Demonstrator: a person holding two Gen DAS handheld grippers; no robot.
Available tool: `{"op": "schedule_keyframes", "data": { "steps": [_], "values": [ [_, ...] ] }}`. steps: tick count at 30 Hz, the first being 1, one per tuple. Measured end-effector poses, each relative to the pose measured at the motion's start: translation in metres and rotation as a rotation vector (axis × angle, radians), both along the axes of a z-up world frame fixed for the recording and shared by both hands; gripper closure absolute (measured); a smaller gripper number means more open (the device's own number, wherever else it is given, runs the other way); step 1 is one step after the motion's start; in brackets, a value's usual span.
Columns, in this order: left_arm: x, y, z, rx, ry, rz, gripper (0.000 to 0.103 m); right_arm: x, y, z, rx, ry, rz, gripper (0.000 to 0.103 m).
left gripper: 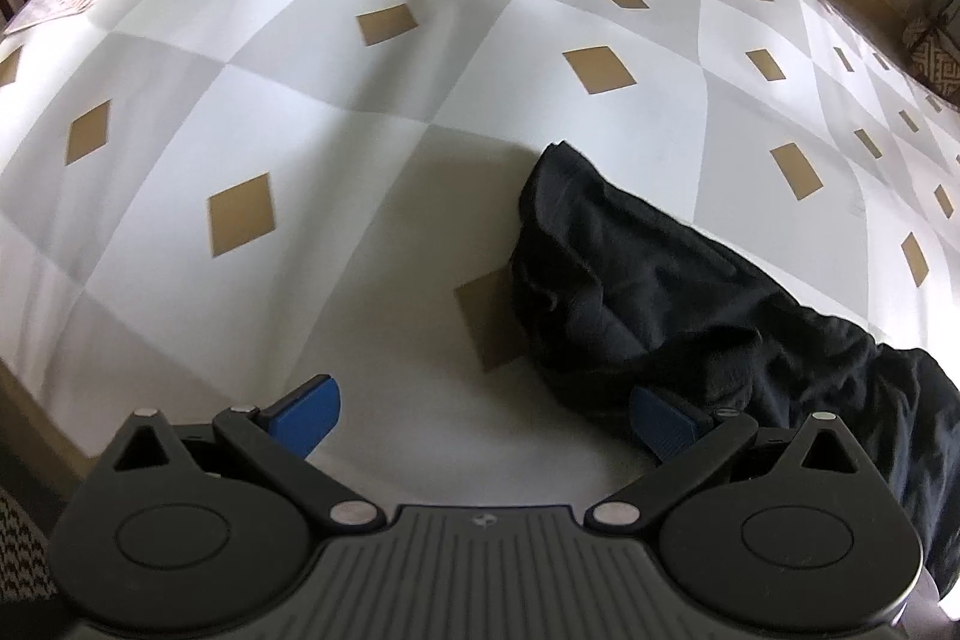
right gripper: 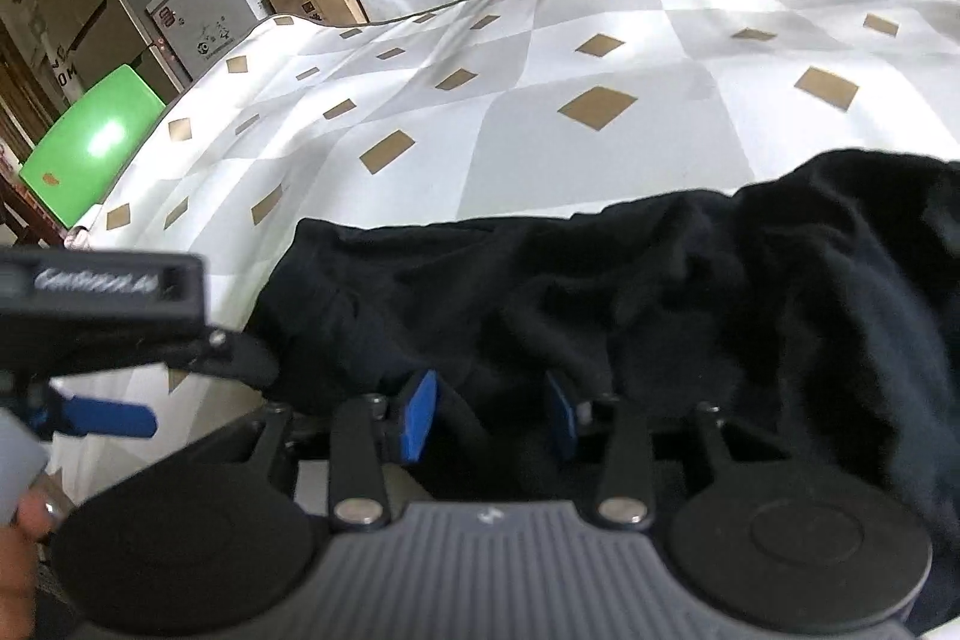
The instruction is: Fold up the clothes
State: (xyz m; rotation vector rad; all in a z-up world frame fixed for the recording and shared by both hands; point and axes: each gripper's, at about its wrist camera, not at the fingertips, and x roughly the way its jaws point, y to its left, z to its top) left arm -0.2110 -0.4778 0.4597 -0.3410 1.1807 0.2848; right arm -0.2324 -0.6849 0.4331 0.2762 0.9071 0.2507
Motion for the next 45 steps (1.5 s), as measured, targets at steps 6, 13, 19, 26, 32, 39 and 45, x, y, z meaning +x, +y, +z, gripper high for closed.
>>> {"op": "schedule_keyframes", "data": {
  "steps": [6,13,19,26,32,39,45],
  "values": [
    [0.019,-0.001,-0.009,-0.012,0.032,0.006,0.000,-0.003,0.004,0.012,-0.026,-0.035,0.050,0.062],
    [0.035,0.003,-0.008,0.020,0.084,-0.048,0.000,0.002,0.029,0.018,-0.142,-0.056,0.228,0.059],
    [0.044,0.011,-0.009,-0.004,0.088,-0.062,0.000,0.014,0.044,0.016,-0.242,-0.066,0.365,0.057],
    [0.048,0.016,-0.020,-0.100,0.100,-0.010,0.000,0.035,0.048,0.011,-0.261,-0.047,0.498,0.054],
    [0.053,0.018,-0.019,-0.083,0.087,0.001,0.000,0.050,0.048,0.017,-0.265,-0.097,0.581,0.053],
    [0.049,0.025,0.001,-0.148,0.041,0.001,0.000,0.057,0.042,0.015,-0.168,-0.102,0.559,0.053],
    [0.038,0.033,0.007,-0.138,0.038,-0.016,0.000,0.064,0.043,0.016,-0.111,-0.100,0.544,0.053]
  ]
}}
